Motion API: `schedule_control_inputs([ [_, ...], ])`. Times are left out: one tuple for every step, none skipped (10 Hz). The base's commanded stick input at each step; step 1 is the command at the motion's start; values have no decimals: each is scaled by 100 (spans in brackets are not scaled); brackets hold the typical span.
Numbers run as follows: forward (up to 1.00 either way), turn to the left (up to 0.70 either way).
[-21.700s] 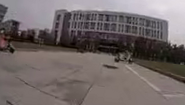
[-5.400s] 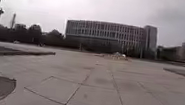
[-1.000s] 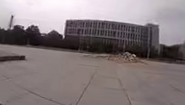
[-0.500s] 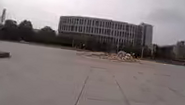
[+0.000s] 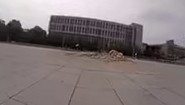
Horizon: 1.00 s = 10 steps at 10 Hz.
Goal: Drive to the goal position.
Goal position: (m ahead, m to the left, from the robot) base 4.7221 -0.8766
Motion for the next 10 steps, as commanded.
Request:
schedule_control_inputs([
  [100, -35],
  [100, -10],
  [100, 0],
  [100, 0],
  [100, 0],
  [100, 0],
  [100, -11],
  [100, -4],
  [100, 0],
  [100, 0],
])
